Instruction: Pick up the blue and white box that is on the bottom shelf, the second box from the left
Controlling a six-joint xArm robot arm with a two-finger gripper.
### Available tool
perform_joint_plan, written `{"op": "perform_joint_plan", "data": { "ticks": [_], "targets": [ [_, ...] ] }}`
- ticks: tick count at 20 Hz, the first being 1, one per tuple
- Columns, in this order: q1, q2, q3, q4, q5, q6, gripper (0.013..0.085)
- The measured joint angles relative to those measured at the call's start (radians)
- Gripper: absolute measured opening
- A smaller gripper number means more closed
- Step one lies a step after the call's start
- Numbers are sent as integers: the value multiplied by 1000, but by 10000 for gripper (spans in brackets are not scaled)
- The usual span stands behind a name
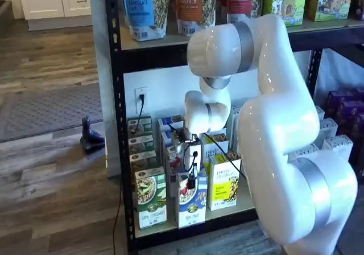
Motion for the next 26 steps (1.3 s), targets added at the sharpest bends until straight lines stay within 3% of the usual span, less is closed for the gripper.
{"op": "perform_joint_plan", "data": {
  "ticks": [12,17,22,26],
  "targets": [
    [24,-161,222,30,-66,-8,450],
    [43,-254,340,12,-97,26,450],
    [69,-354,444,39,-99,27,450],
    [95,-454,537,23,-97,68,450]
  ]
}}
